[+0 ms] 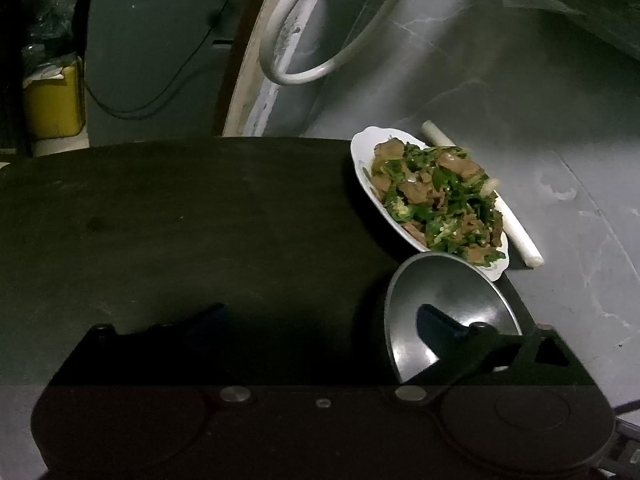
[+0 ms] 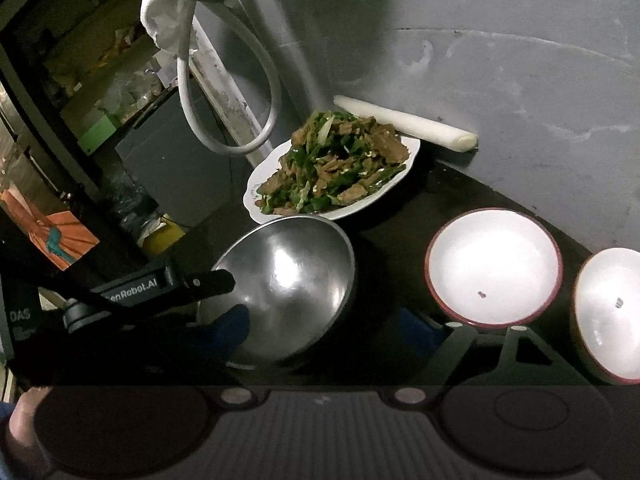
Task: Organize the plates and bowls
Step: 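Move the left tool to the steel mixing bowl rim while the right tool approaches it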
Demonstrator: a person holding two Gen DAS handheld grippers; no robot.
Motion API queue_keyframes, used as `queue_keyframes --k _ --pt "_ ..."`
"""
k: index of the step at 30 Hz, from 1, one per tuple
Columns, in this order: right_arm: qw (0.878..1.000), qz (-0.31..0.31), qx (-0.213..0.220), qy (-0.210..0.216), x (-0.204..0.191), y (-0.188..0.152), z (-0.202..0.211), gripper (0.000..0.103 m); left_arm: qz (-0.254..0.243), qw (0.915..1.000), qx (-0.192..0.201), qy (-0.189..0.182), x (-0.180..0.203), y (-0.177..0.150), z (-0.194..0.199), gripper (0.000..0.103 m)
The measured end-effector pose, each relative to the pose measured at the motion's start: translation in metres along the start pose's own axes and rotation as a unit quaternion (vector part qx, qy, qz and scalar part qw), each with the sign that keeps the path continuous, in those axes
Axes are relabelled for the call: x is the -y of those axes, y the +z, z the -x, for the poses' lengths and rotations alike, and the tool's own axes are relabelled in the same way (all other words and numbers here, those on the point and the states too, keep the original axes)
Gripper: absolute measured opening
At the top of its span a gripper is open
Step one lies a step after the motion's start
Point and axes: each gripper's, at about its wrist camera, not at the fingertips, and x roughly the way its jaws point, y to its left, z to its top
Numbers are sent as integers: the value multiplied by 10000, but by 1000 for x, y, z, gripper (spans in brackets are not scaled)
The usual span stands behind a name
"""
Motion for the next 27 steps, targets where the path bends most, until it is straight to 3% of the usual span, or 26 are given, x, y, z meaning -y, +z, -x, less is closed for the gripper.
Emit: queue_keyframes --k 10,19,22,25,27 --pt "9991 -332 -58 257 5 -2 -6 66 -2 10000 19 -62 -1 -1 2 74" --pt "9896 -1324 -97 547 36 -22 -1 68 -75 9999 17 -140 -1 -2 2 68" --pt "9882 -1444 -53 518 38 -18 -4 66 -156 9997 16 -189 0 -4 2 60" --pt "9904 -1318 -11 423 33 -11 -9 56 -107 9995 10 -308 2 -4 3 49" --pt "9916 -1254 -38 322 28 -7 -15 49 -129 9991 37 -414 5 -5 3 35"
